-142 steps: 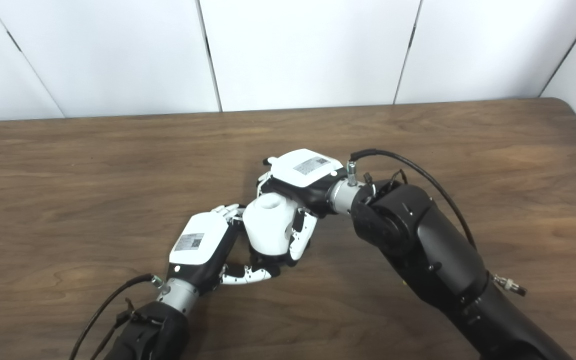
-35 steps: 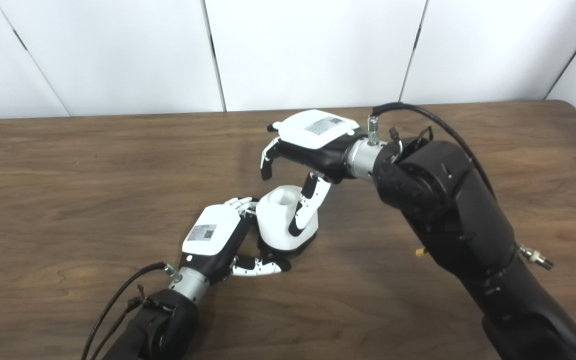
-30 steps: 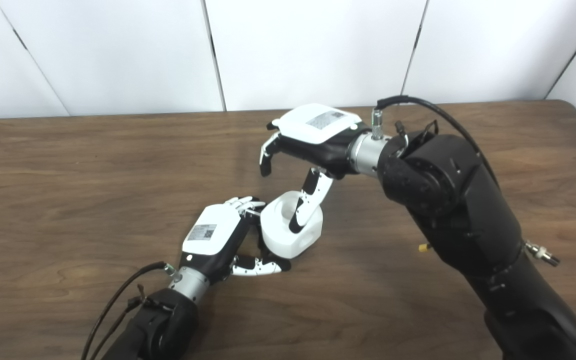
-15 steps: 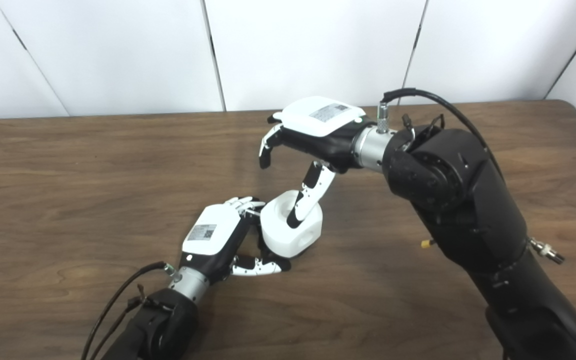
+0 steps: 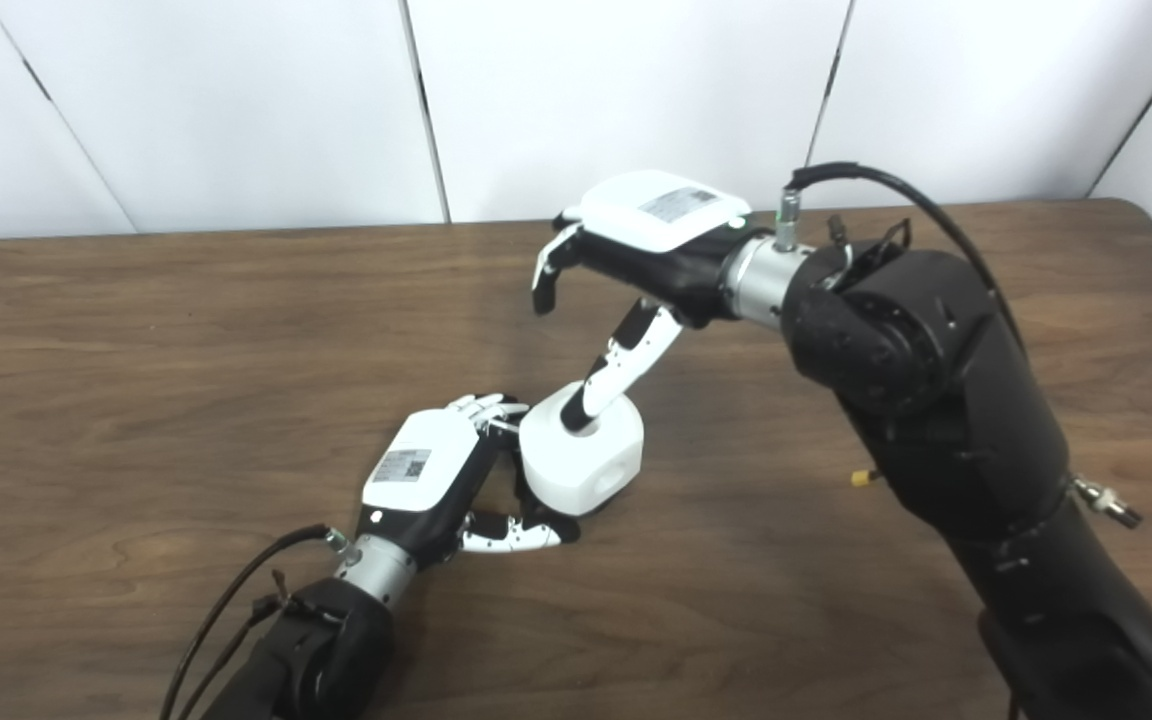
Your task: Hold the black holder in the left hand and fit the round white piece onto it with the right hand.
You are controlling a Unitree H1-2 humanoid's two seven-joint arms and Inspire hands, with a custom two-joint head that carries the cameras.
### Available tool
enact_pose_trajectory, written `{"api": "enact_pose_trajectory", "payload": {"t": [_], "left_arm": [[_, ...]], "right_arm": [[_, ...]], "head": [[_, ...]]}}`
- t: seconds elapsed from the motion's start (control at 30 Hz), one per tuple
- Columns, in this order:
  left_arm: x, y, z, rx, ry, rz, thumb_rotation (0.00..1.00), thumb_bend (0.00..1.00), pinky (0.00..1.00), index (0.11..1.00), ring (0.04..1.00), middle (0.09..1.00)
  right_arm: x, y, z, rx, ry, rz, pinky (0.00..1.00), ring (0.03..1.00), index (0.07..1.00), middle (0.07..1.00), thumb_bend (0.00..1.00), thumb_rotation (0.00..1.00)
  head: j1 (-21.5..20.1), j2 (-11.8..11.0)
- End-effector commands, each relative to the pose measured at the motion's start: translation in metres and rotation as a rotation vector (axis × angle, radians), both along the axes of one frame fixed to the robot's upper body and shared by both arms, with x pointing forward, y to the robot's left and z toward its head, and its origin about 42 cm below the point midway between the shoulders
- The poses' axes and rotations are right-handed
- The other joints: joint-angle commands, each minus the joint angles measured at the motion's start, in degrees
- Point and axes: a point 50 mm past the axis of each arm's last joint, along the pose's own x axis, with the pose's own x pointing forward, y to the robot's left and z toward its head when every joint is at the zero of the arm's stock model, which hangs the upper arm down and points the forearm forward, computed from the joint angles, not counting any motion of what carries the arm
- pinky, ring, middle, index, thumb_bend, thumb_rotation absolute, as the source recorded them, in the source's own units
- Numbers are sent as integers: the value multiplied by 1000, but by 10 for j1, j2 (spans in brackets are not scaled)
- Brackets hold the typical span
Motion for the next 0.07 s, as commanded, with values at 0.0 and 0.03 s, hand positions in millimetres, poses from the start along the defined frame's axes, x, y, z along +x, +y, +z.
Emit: {"api": "enact_pose_trajectory", "payload": {"t": [0.0,0.03], "left_arm": [[-22,27,-43,127,245,40,272,803,883,638,872,810],[-23,28,-42,126,247,43,294,831,882,657,872,813]], "right_arm": [[-1,-9,28,20,-103,-29,915,971,682,853,993,624],[-1,-11,28,18,-105,-34,914,970,686,856,982,627]], "head": [[0,-1],[0,-1]]}}
